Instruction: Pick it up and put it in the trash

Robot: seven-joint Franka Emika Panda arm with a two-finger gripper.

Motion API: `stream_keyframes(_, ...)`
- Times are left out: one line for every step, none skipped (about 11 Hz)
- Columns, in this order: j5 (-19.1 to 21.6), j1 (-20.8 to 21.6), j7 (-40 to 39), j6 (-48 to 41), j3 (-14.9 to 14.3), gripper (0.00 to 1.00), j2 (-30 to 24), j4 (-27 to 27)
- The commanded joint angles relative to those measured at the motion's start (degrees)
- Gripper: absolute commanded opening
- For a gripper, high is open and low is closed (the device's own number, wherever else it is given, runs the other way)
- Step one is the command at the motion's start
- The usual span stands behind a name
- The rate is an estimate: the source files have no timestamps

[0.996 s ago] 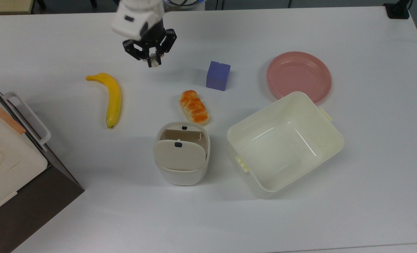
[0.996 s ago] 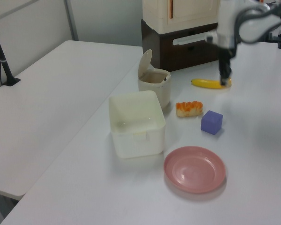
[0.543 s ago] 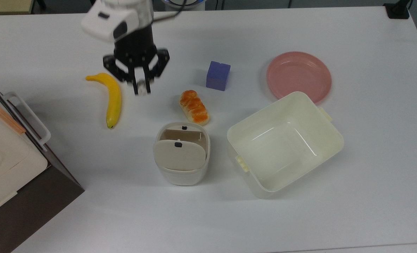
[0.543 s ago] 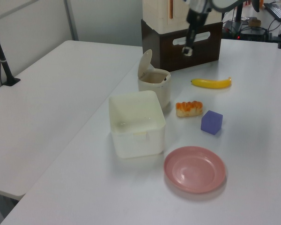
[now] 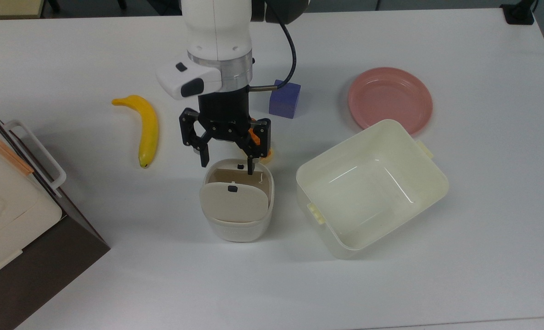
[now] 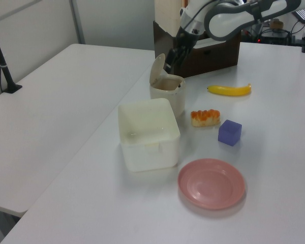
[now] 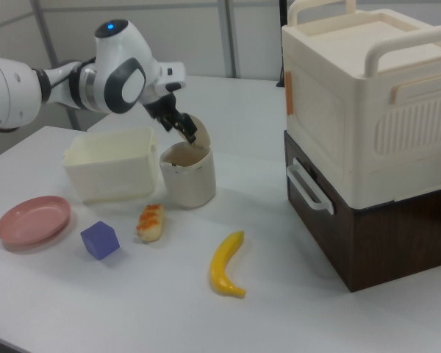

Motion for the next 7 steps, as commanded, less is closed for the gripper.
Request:
stream_keyframes(-0.6, 0.42, 6.13, -0.71, -0.6, 1.0, -0.77, 1.91)
stream_keyframes(-0.6, 0.34, 4.82, -3.25, -0.69, 1.0, -1.56, 1.56)
stream_keyframes(-0.6, 0.16, 2.54, -9.71, -0.78, 1.0, -2.87, 1.38)
stream_keyframes(-0.6, 0.07, -1.57, -18.21, -0.95, 1.0, -4.36, 1.38)
stream_keyframes(-0.6, -0.02, -7.35, -26.83, -1.04, 1.0, -6.55, 1.38)
stream_keyframes(-0.6, -0.02, -11.5, -33.96, -1.13, 1.0, -8.83, 1.29)
stream_keyframes(-0.6, -0.36, -11.72, -38.12, -1.21, 1.0, -10.95, 1.21)
